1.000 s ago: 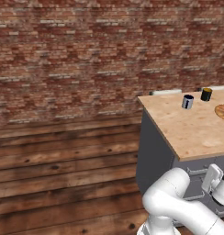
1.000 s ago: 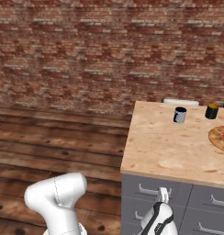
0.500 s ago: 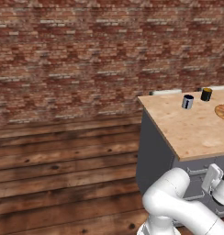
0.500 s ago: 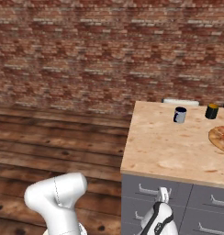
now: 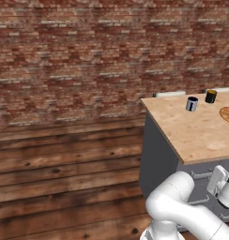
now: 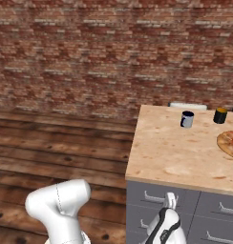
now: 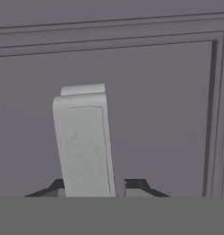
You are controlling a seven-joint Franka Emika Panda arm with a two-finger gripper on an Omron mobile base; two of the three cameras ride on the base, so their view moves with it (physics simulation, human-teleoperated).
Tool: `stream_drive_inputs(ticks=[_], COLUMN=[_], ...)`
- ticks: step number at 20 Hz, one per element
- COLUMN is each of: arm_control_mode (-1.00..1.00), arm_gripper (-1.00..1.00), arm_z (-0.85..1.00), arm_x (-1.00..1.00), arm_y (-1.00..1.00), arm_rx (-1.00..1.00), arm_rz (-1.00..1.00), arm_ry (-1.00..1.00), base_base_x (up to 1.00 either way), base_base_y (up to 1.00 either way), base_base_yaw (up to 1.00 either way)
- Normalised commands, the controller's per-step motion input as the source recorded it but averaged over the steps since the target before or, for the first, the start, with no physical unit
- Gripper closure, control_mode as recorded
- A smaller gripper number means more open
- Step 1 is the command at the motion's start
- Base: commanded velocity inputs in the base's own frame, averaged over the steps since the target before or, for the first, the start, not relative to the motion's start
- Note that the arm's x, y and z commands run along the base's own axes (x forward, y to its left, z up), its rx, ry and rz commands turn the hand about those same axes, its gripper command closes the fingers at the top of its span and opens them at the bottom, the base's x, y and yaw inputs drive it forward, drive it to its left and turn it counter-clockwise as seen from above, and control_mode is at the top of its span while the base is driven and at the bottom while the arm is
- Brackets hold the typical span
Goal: Take the pizza cutter from the drawer on the right and place it on the dining counter for cutting.
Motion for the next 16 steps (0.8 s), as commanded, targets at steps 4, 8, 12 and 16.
stream_drive_inputs(ticks=[4,8,12,16], arm_control_mode=[-1.00,-1.00,-1.00,-1.00], arm_gripper=[1.00,1.00,1.00,1.00], arm_z=[0.00,-0.01,-0.05,-0.06], arm_x=[-0.10,-0.43,-0.66,-0.81], arm_y=[0.00,-0.29,-0.57,-0.61], arm_rx=[0.00,0.00,0.00,0.00], arm_rz=[-0.01,0.00,0.00,0.00], arm_ry=[0.00,0.03,0.04,0.06], base_base_x=[0.00,0.00,0.00,0.00], base_base_y=[0.00,0.00,0.00,0.00], base_base_yaw=[0.00,0.00,0.00,0.00])
